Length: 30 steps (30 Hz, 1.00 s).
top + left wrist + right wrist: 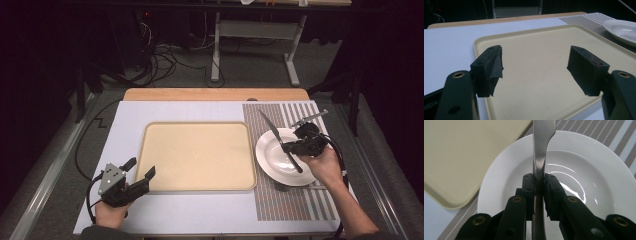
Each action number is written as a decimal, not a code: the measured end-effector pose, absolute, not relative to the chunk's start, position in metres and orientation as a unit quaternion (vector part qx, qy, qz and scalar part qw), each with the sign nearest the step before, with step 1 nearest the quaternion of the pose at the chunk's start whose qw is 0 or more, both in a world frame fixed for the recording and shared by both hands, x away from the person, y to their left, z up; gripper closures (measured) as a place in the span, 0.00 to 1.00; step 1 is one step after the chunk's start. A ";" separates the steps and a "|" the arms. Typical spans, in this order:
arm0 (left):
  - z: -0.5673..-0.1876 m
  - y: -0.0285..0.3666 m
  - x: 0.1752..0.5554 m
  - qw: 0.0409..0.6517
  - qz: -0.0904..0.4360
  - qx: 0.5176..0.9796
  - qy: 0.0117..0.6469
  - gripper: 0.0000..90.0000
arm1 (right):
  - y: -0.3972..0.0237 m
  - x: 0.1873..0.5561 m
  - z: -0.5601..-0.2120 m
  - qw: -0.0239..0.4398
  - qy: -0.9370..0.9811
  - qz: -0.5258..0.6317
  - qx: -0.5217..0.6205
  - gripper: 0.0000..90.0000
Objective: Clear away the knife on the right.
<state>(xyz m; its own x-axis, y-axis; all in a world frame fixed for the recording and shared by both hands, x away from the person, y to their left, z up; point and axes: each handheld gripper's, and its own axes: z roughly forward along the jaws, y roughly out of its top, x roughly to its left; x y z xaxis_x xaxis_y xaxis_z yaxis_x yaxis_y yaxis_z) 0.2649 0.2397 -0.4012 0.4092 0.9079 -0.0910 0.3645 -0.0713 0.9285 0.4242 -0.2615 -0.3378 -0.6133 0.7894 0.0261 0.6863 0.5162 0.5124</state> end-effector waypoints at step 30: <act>-0.401 0.243 0.266 0.505 0.270 0.674 0.467 0.33 | -0.195 0.409 -0.335 0.069 0.883 0.273 0.376 0.89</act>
